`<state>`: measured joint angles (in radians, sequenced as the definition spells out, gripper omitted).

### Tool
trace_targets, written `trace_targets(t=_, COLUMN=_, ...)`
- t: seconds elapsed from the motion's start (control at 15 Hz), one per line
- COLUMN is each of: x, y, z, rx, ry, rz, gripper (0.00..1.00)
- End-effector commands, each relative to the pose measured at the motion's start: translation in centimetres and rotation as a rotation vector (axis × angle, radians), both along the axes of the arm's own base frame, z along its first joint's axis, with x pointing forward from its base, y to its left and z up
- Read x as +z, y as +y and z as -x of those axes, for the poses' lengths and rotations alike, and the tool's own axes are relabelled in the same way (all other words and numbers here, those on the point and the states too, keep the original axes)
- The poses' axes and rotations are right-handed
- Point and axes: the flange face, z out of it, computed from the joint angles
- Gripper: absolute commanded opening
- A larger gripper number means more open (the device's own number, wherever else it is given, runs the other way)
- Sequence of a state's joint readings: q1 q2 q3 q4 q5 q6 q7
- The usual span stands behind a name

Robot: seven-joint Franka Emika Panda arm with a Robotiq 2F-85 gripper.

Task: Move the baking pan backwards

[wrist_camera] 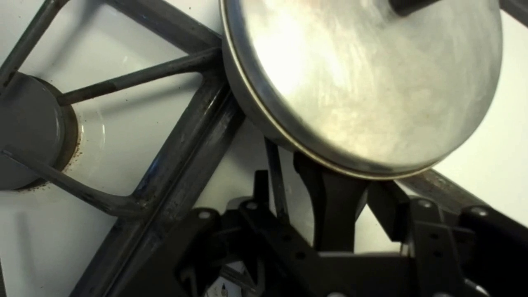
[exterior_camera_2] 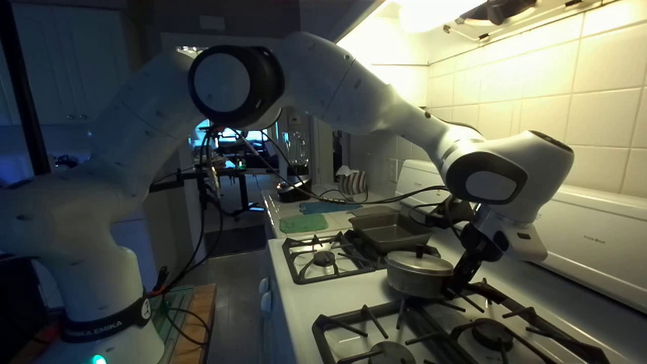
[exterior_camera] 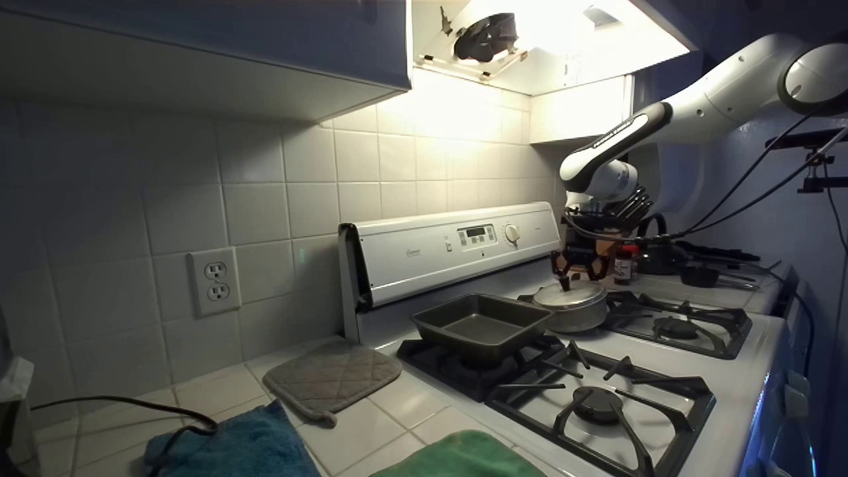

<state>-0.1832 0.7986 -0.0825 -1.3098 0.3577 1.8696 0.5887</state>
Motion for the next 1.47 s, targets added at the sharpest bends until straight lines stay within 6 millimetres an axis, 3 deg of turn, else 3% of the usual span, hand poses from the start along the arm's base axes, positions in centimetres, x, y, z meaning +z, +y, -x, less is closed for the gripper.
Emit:
trace_targets(t=0.0, x=0.1, y=0.2, z=0.6, rx=0.004, ry=0.037, rz=-0.007, gripper=0.62)
trace_targets(t=0.33, x=-0.3, y=-0.1, z=0.9, rx=-0.035, ry=0.102, rz=-0.018, gripper=0.56)
trace_targets(t=0.53, x=-0.7, y=-0.6, z=1.1, rx=-0.092, ry=0.138, rz=-0.010, gripper=0.87)
trace_targets(t=0.73, x=-1.0, y=-1.4, z=1.2, rx=-0.172, ry=0.159, rz=-0.001, gripper=1.00)
trace_targets(t=1.0, x=-0.8, y=-2.1, z=1.3, rx=-0.250, ry=0.182, rz=-0.011, gripper=1.00)
trace_targets(t=1.4, x=-0.5, y=-1.1, z=1.1, rx=-0.275, ry=0.201, rz=-0.058, gripper=1.00)
